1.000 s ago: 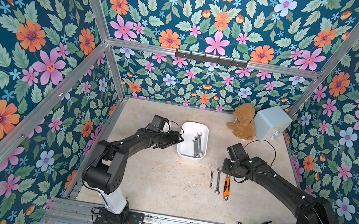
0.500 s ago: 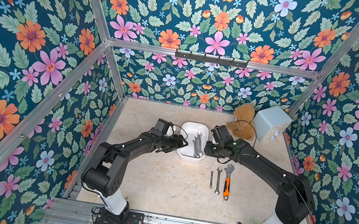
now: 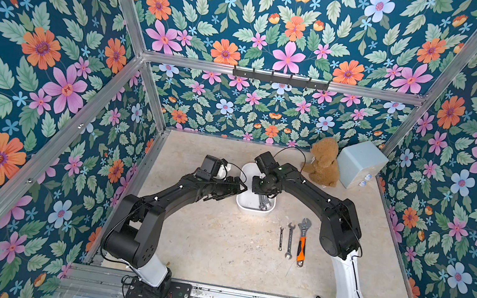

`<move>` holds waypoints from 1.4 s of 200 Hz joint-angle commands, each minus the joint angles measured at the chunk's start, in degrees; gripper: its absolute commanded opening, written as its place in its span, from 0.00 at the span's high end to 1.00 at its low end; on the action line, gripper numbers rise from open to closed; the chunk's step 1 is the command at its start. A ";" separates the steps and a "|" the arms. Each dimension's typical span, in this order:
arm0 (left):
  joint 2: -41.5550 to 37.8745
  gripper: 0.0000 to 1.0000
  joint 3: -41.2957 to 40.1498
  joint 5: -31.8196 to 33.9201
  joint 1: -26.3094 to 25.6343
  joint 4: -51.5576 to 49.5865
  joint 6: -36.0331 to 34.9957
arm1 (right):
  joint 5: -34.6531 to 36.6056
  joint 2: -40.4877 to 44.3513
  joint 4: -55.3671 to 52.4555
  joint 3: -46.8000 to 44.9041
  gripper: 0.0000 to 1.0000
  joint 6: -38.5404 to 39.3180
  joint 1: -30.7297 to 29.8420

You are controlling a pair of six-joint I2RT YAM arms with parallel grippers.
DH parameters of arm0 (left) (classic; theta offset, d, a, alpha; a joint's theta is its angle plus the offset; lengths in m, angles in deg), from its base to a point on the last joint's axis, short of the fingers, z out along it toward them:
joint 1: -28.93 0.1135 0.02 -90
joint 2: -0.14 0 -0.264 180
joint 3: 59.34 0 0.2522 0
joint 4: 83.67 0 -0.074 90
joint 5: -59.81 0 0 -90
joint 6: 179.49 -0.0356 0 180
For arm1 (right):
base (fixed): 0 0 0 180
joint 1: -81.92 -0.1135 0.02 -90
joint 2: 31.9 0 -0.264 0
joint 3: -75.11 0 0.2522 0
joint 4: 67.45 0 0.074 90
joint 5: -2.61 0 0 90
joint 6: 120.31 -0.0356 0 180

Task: Take out the wrench from the storage box
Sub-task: Pick up the wrench from the storage box.

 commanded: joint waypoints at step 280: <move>-0.46 0.18 -1.67 2.55 2.24 -0.69 -3.42 | -2.66 -6.82 -2.26 5.23 0.76 -0.25 -0.13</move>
